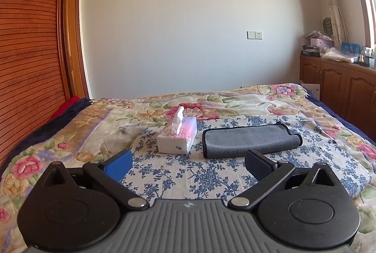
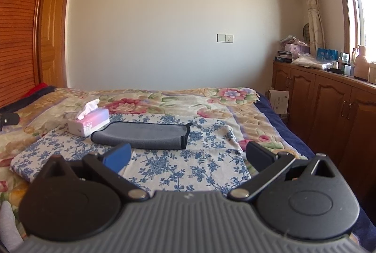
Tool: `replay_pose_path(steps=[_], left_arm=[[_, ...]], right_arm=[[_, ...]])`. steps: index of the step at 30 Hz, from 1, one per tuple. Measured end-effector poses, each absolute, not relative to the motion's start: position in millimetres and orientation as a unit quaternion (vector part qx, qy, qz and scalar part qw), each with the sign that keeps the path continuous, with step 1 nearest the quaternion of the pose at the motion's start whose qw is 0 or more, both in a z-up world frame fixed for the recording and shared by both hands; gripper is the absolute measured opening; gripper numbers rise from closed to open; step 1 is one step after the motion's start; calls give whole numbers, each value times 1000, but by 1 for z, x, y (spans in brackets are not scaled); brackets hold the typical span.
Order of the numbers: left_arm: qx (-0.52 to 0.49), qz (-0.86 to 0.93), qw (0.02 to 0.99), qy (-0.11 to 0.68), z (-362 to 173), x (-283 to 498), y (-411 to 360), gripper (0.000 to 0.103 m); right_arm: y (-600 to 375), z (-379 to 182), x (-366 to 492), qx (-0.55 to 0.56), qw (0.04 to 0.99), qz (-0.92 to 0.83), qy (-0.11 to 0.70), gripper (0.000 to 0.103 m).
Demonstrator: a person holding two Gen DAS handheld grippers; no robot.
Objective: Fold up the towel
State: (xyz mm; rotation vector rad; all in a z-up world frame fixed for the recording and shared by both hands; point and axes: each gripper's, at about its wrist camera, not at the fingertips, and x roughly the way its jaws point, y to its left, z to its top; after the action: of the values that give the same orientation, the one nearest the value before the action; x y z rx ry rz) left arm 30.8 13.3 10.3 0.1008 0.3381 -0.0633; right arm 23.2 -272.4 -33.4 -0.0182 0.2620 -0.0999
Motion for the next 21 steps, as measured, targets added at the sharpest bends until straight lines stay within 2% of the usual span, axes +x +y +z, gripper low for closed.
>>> replay_pose_path(steps=[21], left_arm=[[56, -30, 984, 167, 10, 29, 13, 103]], right_arm=[[-277, -36, 24, 2, 989, -61, 137, 103]])
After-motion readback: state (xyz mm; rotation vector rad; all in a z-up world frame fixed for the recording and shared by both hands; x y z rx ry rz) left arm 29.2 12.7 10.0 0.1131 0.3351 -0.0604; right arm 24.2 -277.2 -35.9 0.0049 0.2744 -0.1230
